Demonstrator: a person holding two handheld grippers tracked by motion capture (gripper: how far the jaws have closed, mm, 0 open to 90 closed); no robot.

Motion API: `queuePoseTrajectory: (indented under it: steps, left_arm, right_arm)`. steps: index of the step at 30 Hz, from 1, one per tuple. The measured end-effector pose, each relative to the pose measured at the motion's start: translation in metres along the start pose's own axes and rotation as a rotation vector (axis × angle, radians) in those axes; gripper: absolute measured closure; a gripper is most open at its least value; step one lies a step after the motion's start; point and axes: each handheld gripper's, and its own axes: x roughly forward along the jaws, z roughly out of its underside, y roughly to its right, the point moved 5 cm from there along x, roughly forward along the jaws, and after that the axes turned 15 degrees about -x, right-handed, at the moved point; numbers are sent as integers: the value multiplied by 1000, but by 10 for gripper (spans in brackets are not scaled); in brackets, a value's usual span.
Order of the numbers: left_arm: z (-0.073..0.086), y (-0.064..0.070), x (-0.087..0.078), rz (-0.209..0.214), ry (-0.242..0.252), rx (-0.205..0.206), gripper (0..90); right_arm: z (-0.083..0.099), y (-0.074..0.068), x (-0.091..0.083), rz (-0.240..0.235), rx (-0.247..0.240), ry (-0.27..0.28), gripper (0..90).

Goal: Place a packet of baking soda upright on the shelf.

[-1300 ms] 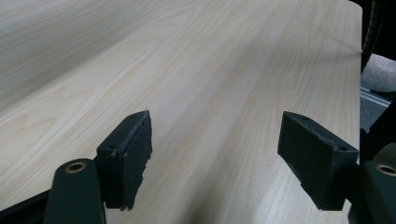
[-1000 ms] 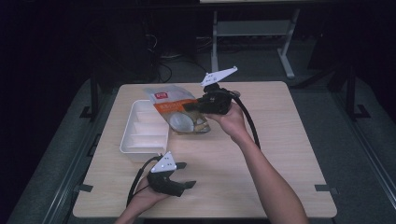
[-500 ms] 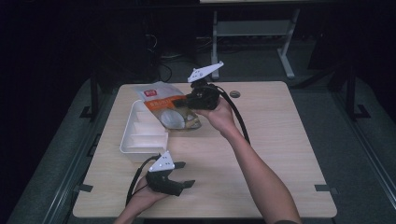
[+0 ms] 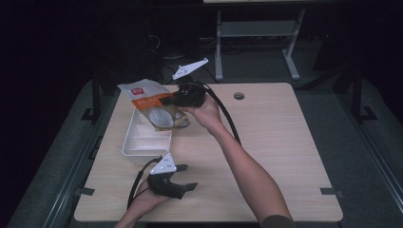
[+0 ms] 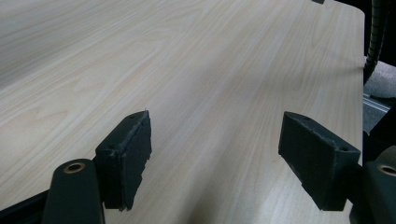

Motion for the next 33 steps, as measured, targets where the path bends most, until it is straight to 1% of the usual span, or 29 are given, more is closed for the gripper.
queuePoseTrajectory:
  steps: [4,5,6,8,9,10,12,15,16,19,20,25,26,33]
  left_arm:
    - [0,-1,-1,0,1,-3,251]
    - [0,0,-1,2,2,-2,251]
    - [0,0,-1,2,3,0,250]
    - [0,0,0,3,1,2,251]
    - [0,0,0,4,1,1,251]
    - [0,0,0,4,1,0,251]
    - [0,-1,-1,3,1,0,251]
    - [0,-1,-1,3,1,-4,251]
    - [0,-1,-1,3,0,-4,250]
    - [1,-1,0,2,-3,-1,251]
    - [1,-1,0,2,-5,1,250]
    - [1,-2,0,3,-7,4,251]
    - [1,-2,0,4,-8,4,251]
    - [1,-2,0,3,-8,4,250]
  right_arm:
    - [-3,1,17,-5,-2,2,895]
    - [-3,1,17,-5,-2,2,895]
    - [-3,1,24,-7,0,1,895]
    - [-4,2,28,-7,-3,1,895]
    - [-4,3,34,-10,1,0,895]
    - [-4,3,34,-10,1,0,895]
    - [-3,4,43,-15,10,8,895]
    - [-2,5,48,-12,4,10,895]
    - [-1,5,52,-13,8,12,894]
    - [1,6,56,-14,16,13,895]
    - [3,7,61,-14,20,4,895]
    - [7,8,69,-11,26,2,894]
    - [8,8,73,-10,36,4,895]
    - [13,10,84,-14,42,11,894]
